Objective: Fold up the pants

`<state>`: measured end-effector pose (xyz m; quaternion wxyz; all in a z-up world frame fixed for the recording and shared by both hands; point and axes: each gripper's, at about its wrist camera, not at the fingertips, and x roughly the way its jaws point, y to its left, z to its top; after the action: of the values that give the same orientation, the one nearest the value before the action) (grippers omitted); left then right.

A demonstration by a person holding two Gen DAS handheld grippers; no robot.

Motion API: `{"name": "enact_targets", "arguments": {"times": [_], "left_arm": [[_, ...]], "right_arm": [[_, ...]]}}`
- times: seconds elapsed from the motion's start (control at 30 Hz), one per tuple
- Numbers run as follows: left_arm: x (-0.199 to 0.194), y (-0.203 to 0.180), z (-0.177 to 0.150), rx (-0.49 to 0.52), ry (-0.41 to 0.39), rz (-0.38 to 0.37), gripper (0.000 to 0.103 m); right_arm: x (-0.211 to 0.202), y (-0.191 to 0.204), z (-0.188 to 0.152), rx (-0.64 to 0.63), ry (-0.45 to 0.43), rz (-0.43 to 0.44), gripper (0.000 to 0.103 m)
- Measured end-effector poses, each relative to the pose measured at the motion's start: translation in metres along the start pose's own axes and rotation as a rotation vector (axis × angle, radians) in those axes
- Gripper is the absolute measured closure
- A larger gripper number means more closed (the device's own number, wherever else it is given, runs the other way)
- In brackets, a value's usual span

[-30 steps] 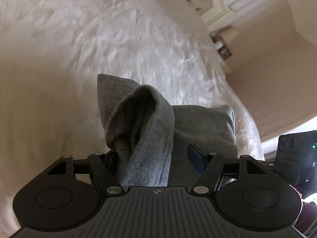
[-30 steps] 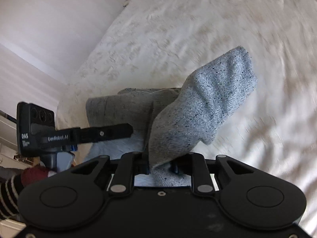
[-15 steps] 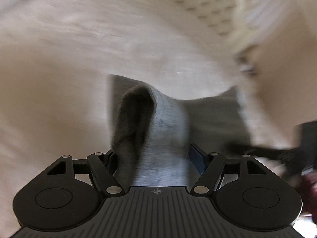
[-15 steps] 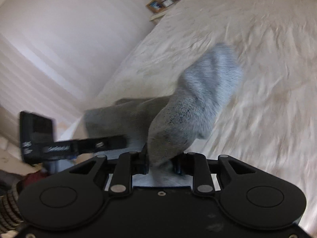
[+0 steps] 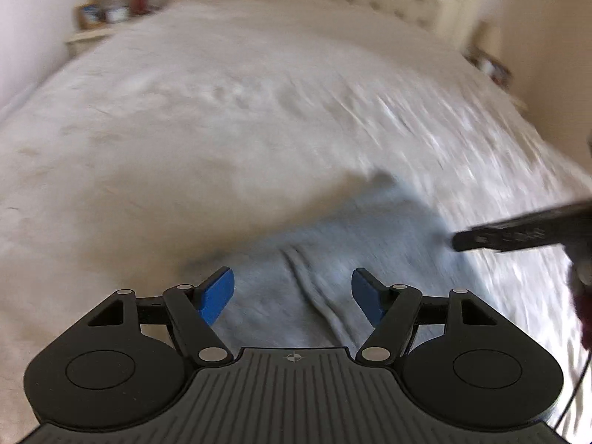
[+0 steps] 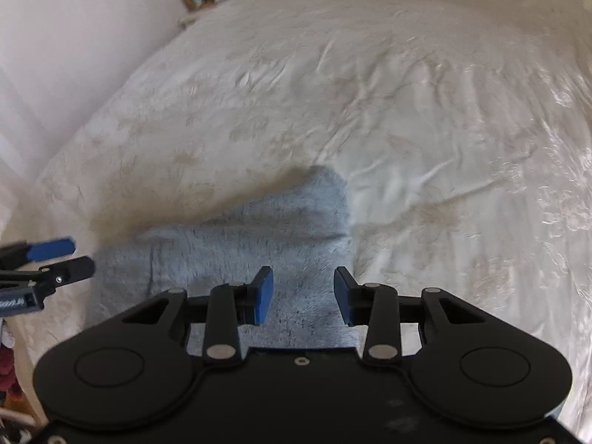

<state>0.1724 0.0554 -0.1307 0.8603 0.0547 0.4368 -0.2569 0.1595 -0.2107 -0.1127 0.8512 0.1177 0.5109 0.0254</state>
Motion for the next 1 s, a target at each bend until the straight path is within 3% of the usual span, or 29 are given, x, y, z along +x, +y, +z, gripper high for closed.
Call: {"name": "enact_targets", "arguments": {"times": [0.1,0.13,0.23,0.33,0.5,0.63,0.8,1.0], "left_arm": [[0.029,-0.012,-0.035,0.041,0.161,-0.042,0.034],[0.032,-0.016,-0.051,0.069,0.180,-0.048,0.034],[0.021,-0.023,-0.064,0.139,0.161,-0.051,0.033],[0.016,-0.023,-0.051,0.135,0.181,-0.077,0.034],[-0.002,-0.020,-0.010,0.166,0.096,-0.119,0.034],[0.013,-0.026,0.029,0.119,0.040,-0.152,0.033],[0.041,-0.034,0.037,0.112,0.027,-0.144,0.033],[0.068,-0.024,0.009,0.107,0.156,-0.119,0.033]], "right_arm": [[0.019,0.001,-0.036,-0.023,0.132,-0.044,0.067],[0.021,0.000,-0.051,-0.021,0.164,-0.045,0.068],[0.007,-0.002,-0.081,0.010,0.198,-0.016,0.069],[-0.007,-0.010,-0.085,0.037,0.159,0.008,0.070],[-0.040,-0.029,-0.059,0.122,-0.056,0.019,0.069],[-0.026,-0.036,-0.018,0.116,-0.111,0.041,0.068],[0.007,-0.036,0.031,0.070,-0.092,0.065,0.068],[0.042,-0.039,0.025,0.116,0.011,0.074,0.064]]}}
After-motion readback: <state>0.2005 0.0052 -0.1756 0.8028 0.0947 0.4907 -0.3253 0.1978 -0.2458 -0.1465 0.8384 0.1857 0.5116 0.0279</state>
